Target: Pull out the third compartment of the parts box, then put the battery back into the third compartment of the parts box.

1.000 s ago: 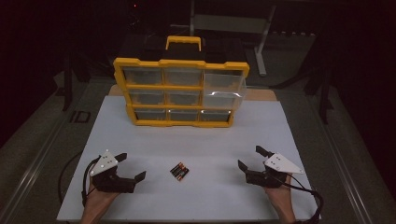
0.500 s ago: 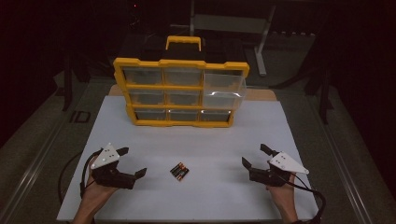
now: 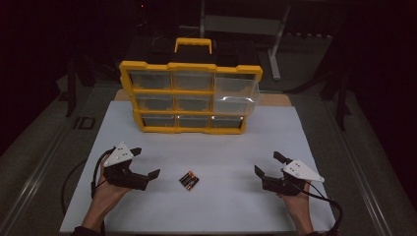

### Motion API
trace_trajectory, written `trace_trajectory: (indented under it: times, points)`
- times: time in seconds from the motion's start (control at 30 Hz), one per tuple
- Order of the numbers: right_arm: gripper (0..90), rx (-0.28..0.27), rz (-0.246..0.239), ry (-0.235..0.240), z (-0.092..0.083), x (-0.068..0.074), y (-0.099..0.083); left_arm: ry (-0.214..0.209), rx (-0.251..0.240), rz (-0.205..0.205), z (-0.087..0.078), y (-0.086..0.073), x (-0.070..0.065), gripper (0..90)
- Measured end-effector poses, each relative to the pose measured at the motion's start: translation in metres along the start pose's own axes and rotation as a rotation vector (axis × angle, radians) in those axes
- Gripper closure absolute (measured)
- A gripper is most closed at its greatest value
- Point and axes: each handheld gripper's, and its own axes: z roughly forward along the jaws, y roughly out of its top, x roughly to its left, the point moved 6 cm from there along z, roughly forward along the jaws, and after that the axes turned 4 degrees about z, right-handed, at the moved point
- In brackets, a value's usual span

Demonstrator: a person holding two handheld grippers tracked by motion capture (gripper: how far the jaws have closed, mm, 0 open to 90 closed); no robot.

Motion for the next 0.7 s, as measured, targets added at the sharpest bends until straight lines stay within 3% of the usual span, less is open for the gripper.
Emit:
trace_trajectory:
  times: [0.37, 0.7]
  points:
    - [13.4, 0.000, 0.013, 0.006, -0.001, 0.000, 0.000, -0.013, 0.005, 0.005, 0.003, 0.013, 0.005, 0.3]
    - [13.4, -0.007, 0.017, 0.002, -0.001, -0.001, 0.001, -0.019, 0.039, 0.003, 0.012, 0.021, 0.009, 0.3]
